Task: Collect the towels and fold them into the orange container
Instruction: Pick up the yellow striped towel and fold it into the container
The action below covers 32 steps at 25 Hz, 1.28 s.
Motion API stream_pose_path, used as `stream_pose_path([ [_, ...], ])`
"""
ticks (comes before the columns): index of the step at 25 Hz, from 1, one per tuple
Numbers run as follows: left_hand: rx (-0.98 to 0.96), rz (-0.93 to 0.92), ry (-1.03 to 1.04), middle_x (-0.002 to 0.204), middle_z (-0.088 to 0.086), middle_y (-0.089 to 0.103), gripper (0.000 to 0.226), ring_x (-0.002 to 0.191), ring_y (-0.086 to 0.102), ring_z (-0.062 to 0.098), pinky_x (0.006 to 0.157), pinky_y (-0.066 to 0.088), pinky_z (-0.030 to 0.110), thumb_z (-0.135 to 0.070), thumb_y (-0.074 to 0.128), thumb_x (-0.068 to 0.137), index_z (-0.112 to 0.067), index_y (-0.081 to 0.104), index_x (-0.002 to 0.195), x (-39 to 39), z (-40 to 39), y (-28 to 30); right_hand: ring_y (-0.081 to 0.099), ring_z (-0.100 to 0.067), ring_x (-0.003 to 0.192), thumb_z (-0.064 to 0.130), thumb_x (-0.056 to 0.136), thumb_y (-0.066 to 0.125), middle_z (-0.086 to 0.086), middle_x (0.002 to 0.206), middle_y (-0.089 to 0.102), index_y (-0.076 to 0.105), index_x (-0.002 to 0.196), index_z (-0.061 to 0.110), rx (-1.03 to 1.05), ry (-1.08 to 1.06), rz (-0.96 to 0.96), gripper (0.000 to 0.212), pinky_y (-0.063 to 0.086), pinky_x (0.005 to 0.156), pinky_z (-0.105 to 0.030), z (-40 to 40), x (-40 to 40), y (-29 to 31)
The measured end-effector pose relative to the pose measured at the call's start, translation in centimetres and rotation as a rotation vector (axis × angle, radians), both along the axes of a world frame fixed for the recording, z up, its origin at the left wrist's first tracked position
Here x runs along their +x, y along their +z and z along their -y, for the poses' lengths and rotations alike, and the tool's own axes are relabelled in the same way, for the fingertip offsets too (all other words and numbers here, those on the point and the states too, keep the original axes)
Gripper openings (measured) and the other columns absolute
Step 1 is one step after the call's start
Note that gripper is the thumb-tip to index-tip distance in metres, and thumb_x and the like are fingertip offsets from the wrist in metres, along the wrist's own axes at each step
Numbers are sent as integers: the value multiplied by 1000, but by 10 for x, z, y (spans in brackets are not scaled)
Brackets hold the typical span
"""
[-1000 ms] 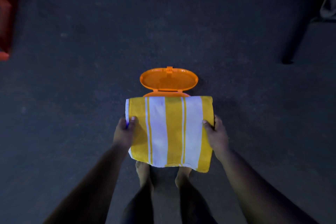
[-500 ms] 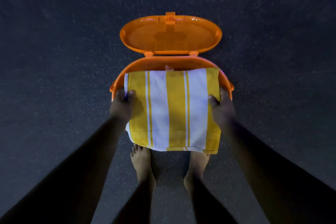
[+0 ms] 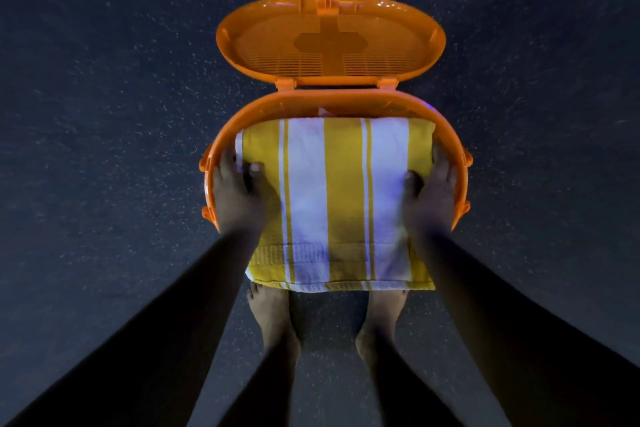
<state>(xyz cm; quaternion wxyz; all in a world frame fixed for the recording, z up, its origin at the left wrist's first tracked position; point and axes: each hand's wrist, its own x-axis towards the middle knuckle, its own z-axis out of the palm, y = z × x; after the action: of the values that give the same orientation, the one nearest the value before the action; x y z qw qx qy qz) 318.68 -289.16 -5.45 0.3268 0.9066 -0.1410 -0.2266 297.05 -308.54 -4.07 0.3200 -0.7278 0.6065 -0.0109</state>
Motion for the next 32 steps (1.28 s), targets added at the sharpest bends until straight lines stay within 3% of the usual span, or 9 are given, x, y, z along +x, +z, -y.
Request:
stream_pose_path([
  [2,150,196,-238,162,20,32,72,150,29,34,122,22,42,-45,48,101,-7,28,159,-21,0,11,19,-34,153,41,101,54,-14,167,19,24,161,18,-189,284,-147,70,18,123,-59,-15,11,13],
  [4,273,280,-559,168,18,18,80,155,17,35,124,16,50,-57,41,100,-9,21,161,-53,1,20,9,-34,156,58,101,43,-14,169,11,21,162,20,-276,630,-222,75,7,122,-64,-37,16,15],
  [6,347,310,-713,170,14,12,85,157,10,34,124,15,58,-66,35,99,-12,19,162,-73,0,9,4,-35,157,71,97,36,-13,170,7,17,163,22,-277,778,-300,84,11,119,-69,-49,11,-2],
  [14,411,428,-751,170,11,11,95,158,9,31,124,12,58,-78,34,93,-17,17,163,-56,16,-84,6,-36,156,88,84,27,-10,170,5,12,162,33,-261,767,-370,97,15,118,-64,-26,18,-99],
  [21,429,395,-860,170,16,5,116,157,5,35,124,9,59,-87,41,81,-11,10,163,-52,-1,-51,1,-40,156,90,80,28,-16,170,1,9,163,26,-221,834,-405,107,13,116,-71,-37,12,-47],
  [23,437,410,-916,170,17,2,105,157,5,37,124,11,60,-77,36,89,-11,1,163,-50,-10,-53,2,-41,156,93,75,32,-16,170,2,8,163,25,-203,836,-420,114,15,115,-71,-44,7,-49],
  [26,404,485,-886,169,18,5,68,156,9,38,124,13,60,-31,23,103,-13,-5,162,-48,-1,-73,3,-42,155,97,69,33,-18,169,1,8,163,25,-190,847,-417,121,16,115,-71,-33,13,-77],
  [29,392,520,-886,169,16,6,65,155,13,39,123,12,60,-30,25,102,-12,6,162,-45,10,-96,3,-42,155,98,61,43,-18,169,0,9,162,26,-188,877,-389,128,17,115,-71,-16,16,-106],
  [32,432,522,-874,170,16,5,81,156,7,38,124,9,60,-31,47,102,-14,-6,162,-47,12,-92,0,-41,155,96,60,46,-16,169,-4,5,162,28,-155,882,-409,129,15,116,-70,-14,16,-99],
])
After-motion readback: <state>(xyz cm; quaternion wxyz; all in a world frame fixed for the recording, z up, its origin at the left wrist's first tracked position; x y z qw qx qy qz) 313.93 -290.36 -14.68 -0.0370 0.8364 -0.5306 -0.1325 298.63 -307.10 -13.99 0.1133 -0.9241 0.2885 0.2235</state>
